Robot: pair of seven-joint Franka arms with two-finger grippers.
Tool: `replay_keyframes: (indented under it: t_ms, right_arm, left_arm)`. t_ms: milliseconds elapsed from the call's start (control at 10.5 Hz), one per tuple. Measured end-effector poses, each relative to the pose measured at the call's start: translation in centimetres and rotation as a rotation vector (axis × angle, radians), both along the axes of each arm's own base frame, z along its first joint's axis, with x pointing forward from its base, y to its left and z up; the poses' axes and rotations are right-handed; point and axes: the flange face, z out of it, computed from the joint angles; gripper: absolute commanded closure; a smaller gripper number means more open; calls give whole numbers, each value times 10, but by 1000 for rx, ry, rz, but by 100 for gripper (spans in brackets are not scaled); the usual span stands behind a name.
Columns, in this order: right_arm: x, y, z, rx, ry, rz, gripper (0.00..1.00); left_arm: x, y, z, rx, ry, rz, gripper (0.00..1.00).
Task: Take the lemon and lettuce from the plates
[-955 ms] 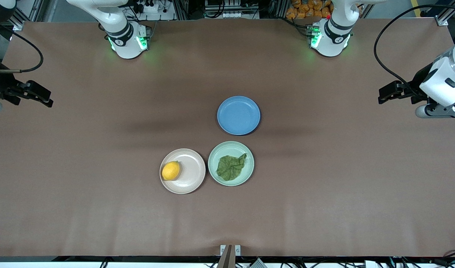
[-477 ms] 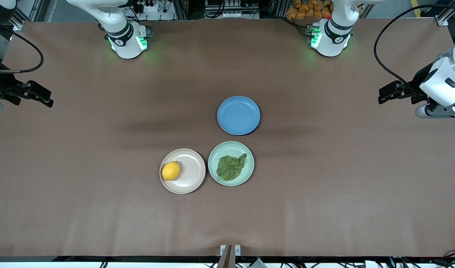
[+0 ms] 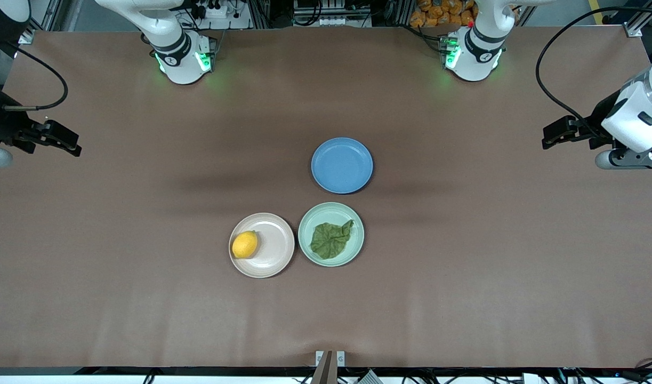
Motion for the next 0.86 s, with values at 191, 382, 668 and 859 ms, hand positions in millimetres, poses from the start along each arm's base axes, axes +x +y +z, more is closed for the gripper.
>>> replay_keyframes:
  t_ms: [191,382,668,859]
  right_arm:
    - [2,1,-4,0,-6,2,0]
    - [3,2,-12,0,-7,1,0]
    - [7,3,-28,0,-7,2,0]
    - [8,3,-29,0,-5,2,0]
  left_arm:
    - [0,0,0,0,0,0,0]
    - [0,0,0,0,0,0,0]
    - [0,0,0,0,0,0,0]
    - [0,0,0,0,0,-1,0]
